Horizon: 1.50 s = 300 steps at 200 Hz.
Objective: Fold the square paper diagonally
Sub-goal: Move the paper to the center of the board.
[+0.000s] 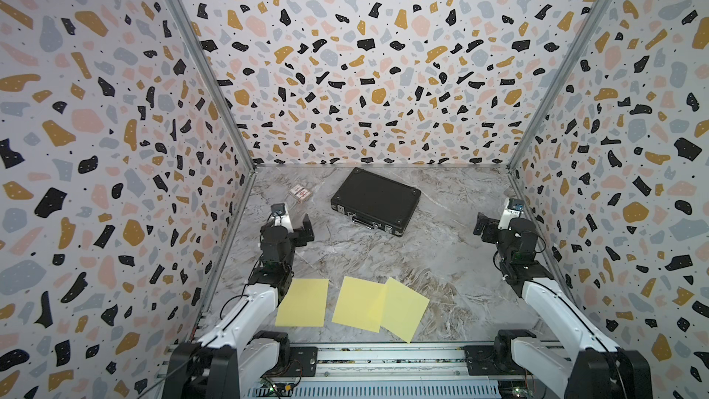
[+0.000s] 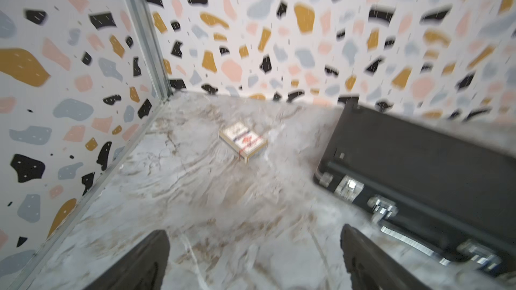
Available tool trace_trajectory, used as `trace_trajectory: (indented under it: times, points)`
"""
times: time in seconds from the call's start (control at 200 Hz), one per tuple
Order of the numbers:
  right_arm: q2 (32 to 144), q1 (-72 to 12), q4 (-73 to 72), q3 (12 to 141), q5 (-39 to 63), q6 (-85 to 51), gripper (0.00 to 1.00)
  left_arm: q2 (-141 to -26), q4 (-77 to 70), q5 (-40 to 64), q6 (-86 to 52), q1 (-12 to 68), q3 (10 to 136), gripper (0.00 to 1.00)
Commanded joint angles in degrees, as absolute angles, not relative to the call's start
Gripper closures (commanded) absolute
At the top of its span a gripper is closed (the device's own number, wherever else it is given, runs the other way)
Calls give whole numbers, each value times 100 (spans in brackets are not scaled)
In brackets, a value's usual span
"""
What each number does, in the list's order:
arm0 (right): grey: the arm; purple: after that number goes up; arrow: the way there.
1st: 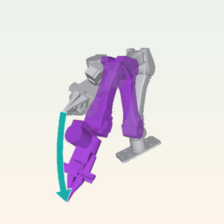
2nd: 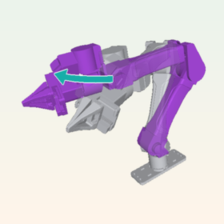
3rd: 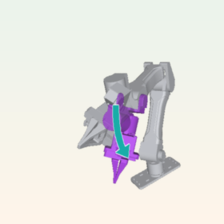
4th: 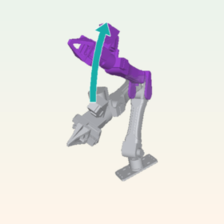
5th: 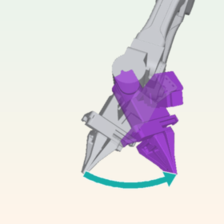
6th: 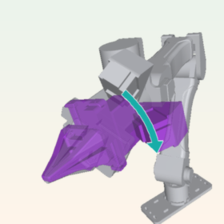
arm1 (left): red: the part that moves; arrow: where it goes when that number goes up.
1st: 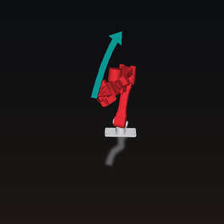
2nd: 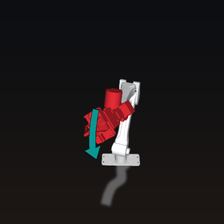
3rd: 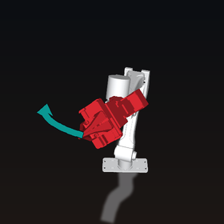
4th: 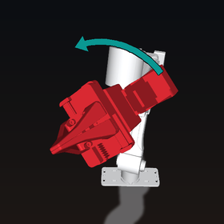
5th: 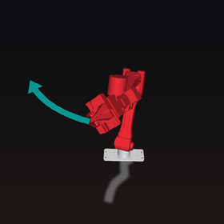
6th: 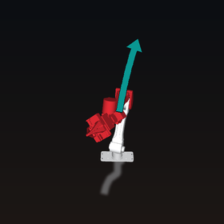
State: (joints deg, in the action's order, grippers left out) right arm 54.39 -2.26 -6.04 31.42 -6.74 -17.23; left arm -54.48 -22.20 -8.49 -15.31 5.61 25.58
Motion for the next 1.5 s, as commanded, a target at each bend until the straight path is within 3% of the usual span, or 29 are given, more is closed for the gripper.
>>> trace_trajectory:
  times: [0.0,0.075,0.17,0.235,0.335,0.436,0.481,0.531,0.561,0.661,0.756,0.966,1.116,1.497]
  points:
    - [5076,-218,1756,3255,129,-2986,0,-4903,-868,-171,-3333,554,2595,1]
    - [4848,-214,2064,3090,635,-3507,0,-4763,-858,-648,-4624,545,2215,1]
    - [4544,-213,2259,2793,1401,-4062,1,-4602,-1207,371,-4233,565,2085,4]
    - [4369,-235,1848,2520,2595,-3810,2,-4503,-661,783,-4249,757,2296,6]
    - [4021,-530,1921,2325,3108,-4094,5,-4381,19,734,-4215,1617,2448,9]
    - [3441,-1256,2241,2187,2899,-4418,17,-4315,623,82,-4263,2787,2567,12]
    - [3162,-1680,2491,2183,2653,-4541,24,-4327,906,-138,-4360,3181,2639,18]
    - [2890,-2133,2804,2219,2367,-4649,34,-4368,1002,-125,-4524,3473,2629,43]
    - [2771,-2401,2910,2236,2211,-4703,38,-4406,1002,-6,-4572,3607,2599,51]
    - [2656,-3140,3148,2284,1758,-4833,50,-4540,1292,253,-4691,4048,2528,54]
    - [3060,-3808,3048,2363,1293,-4839,57,-4609,1545,47,-4859,4445,2447,51]
    - [4857,-5523,2204,2747,321,-4927,76,-4690,847,276,-5419,4647,1790,56]
    - [5993,-6371,1673,3065,-71,-4953,76,-4899,874,224,-5449,4654,1738,56]
    - [7749,-6623,1561,3407,-636,-5052,77,-4857,935,237,-5596,4671,1569,58]
